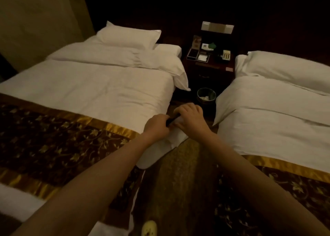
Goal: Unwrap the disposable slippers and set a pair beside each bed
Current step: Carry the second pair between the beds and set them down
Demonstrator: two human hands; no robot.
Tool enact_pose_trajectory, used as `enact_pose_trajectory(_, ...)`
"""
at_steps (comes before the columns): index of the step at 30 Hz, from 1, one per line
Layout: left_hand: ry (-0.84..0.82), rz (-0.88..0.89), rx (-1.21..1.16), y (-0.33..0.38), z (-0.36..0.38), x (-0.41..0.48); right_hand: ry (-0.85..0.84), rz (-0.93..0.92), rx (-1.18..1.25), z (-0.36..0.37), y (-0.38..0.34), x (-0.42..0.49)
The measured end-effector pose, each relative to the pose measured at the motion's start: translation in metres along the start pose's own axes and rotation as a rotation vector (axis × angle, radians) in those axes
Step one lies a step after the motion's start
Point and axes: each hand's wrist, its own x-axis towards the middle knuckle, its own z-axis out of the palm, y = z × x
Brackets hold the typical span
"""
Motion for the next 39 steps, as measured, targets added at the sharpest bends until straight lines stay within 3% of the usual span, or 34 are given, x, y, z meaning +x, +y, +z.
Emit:
enact_pose_trajectory(4,0.045,-0.156,-0.268,-0.016,-0.001,0.049,0.130,0.253,0.146,0.002,0.012,0.034)
enact_pose_trajectory(10,-0.072,-0.511,-0.963,-0.019,0.031,0.114,-0.128,0.625,0.297,0.038,0.062,0.070)
enact_pose_trajectory(14,-0.217,-0.645,-1.248,-0.014,0.060,0.153,-0.131,0.719,0.523,0.070,0.100,0.092)
enact_pose_trajectory(19,-0.310,-0.744,-1.357,-0.022,0.092,0.211,-0.151,0.673,0.575,0.105,0.161,0.128)
enact_pose_trajectory(26,-0.259,-0.726,-1.360,-0.064,0.167,0.313,-0.287,0.596,0.572,0.183,0.265,0.188)
enact_pose_trajectory(34,-0.283,-0.957,-1.428,-0.187,0.385,0.392,-0.496,0.530,0.366,0.427,0.380,0.206)
enact_pose_trajectory(39,-0.239,-1.021,-1.415,-0.262,0.527,0.418,-0.472,0.533,0.379,0.594,0.431,0.186)
